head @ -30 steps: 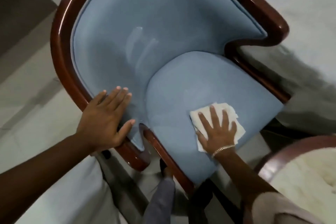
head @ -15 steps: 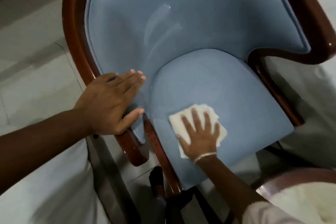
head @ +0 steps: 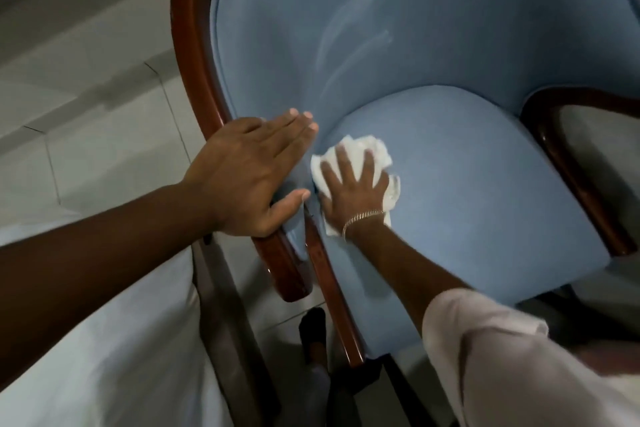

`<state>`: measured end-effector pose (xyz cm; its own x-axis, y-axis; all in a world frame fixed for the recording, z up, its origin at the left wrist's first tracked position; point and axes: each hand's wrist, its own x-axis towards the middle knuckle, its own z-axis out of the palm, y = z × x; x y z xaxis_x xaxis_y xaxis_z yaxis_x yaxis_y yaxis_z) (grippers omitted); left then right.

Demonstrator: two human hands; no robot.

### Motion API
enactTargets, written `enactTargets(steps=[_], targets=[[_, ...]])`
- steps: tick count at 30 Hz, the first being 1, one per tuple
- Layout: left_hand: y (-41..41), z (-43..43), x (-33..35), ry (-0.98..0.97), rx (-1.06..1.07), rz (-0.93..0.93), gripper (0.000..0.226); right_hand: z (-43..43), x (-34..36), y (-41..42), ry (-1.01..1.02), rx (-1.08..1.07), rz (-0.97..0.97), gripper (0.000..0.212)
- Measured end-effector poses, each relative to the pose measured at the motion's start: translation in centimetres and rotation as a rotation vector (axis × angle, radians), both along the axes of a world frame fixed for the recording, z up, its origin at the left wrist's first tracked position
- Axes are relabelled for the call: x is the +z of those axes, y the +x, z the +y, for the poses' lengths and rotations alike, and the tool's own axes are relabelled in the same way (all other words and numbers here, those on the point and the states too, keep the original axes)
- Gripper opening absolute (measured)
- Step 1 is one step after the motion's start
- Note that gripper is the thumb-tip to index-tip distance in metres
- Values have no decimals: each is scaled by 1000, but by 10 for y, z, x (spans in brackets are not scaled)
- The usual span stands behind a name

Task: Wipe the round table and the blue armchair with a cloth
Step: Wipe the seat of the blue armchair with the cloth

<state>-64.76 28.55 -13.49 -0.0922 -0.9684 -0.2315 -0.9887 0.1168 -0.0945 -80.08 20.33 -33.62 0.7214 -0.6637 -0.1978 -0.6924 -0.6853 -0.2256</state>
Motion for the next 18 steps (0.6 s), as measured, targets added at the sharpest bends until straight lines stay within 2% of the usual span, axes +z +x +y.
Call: enactTargets(steps=[2,6,10,12,14,16,18], targets=[[-2,1,3,13,4,-13,82,38,7,-32,-7,80,-19,49],[-4,2,9,18,26,-19,80,87,7,-79,20,254,138,57],[-7,2,9,38,20,-21,80,85,6,-124,41,240,132,64],[-7,4,9,34,14,-26,80,69,4,-152,26,62,96,67],[-6,4,7,33,20,-21,79,32,7,-168,40,-287,63,67],[-5,4,4,22,0,-26,79,-20,6,-157,78,-611,67,70],[-3,5,2,-6,-8,-33,78,-63,3,-126,102,-791,30,67]])
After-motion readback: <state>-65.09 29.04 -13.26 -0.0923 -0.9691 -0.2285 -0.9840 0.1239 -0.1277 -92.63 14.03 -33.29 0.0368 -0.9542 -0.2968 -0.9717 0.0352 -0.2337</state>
